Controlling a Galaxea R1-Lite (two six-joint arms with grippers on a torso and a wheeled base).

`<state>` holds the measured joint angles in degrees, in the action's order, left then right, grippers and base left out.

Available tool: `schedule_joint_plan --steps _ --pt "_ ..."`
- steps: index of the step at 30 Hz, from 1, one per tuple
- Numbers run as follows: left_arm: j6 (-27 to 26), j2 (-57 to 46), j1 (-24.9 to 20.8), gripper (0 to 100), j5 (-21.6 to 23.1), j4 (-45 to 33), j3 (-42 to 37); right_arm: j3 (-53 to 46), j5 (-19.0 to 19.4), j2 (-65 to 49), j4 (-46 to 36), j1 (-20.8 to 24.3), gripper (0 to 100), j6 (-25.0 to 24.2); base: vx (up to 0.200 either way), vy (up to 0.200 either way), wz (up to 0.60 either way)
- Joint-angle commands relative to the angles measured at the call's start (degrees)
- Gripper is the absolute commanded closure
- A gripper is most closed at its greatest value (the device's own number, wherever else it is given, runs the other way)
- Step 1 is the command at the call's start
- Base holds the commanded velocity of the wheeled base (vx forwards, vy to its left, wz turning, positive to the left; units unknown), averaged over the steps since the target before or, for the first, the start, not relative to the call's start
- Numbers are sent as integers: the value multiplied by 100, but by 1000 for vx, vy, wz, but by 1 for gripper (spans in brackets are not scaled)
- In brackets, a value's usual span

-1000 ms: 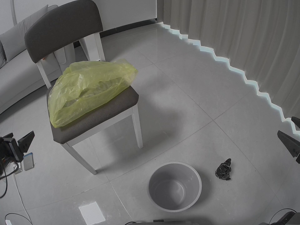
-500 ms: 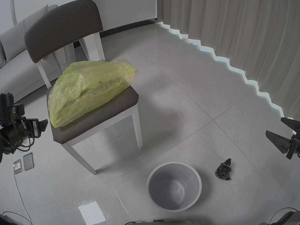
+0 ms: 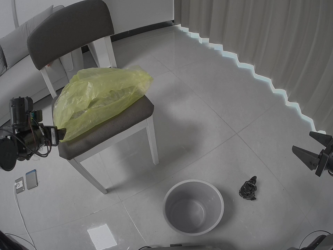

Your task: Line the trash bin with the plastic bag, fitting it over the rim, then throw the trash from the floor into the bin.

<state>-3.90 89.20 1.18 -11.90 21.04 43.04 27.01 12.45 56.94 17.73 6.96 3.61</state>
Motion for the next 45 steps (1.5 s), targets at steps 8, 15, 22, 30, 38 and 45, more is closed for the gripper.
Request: schedule_joint_plan --steps 8,15,22,30,38,45 --pt "-14 985 5 0 -32 49 758 41 3 159 3 -37 0 -9 0 0 0" --pt "-23 1196 22 0 -155 58 943 41 3 194 3 -37 0 -9 0 0 0" --pt "-23 950 -4 100 -234 32 828 -12 3 194 3 -37 0 -9 0 0 0" --pt "-14 625 22 100 -146 14 609 -30 -5 124 3 -116 0 -27 0 0 0" --pt "-1904 -1027 -399 100 1128 -1577 1681 6 65 63 38 -107 0 -238 0 0 0" --pt "-2150 -1449 -2210 100 1726 -4222 4353 322 452 309 521 113 0 -264 0 0 0"
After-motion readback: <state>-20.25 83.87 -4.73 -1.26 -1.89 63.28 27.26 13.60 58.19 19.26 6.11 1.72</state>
